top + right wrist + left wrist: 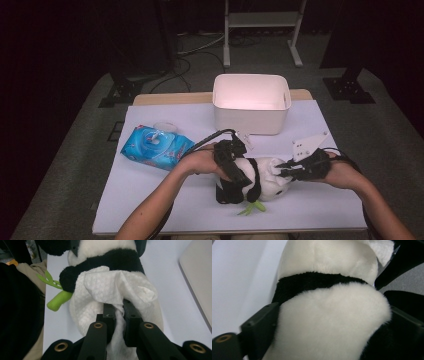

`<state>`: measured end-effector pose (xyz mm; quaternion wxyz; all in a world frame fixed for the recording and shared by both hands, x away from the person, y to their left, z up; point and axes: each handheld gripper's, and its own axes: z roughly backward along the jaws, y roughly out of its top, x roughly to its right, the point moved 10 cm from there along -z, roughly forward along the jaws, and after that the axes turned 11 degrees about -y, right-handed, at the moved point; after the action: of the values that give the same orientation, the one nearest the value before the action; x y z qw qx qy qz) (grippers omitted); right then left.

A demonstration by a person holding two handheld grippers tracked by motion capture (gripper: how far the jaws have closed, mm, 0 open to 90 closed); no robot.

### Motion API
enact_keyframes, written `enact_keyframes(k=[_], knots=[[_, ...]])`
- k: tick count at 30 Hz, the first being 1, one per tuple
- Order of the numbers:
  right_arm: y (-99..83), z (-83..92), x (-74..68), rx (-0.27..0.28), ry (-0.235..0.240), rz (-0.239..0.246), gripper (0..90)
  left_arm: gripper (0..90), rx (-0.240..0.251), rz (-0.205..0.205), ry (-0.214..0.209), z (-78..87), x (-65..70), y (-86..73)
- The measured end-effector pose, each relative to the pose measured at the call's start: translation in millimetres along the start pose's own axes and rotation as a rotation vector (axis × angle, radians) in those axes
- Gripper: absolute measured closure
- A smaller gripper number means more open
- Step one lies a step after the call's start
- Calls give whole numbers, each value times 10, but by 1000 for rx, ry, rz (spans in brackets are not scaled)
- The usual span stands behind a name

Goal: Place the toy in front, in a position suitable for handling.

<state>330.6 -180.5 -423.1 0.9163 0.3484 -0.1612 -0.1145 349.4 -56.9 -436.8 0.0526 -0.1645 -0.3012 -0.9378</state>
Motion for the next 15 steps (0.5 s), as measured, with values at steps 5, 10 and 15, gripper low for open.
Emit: enact_keyframes(k=[5, 10, 15], knots=[[-45, 79, 62, 42, -12, -38, 819, 203, -27, -46, 12, 69, -16, 88], [-28, 120, 139, 69, -35, -52, 819, 228, -77, -75, 22, 144, -81, 172], [54, 113, 274, 90, -45, -62, 819, 245, -114, -92, 39, 253, -206, 225]])
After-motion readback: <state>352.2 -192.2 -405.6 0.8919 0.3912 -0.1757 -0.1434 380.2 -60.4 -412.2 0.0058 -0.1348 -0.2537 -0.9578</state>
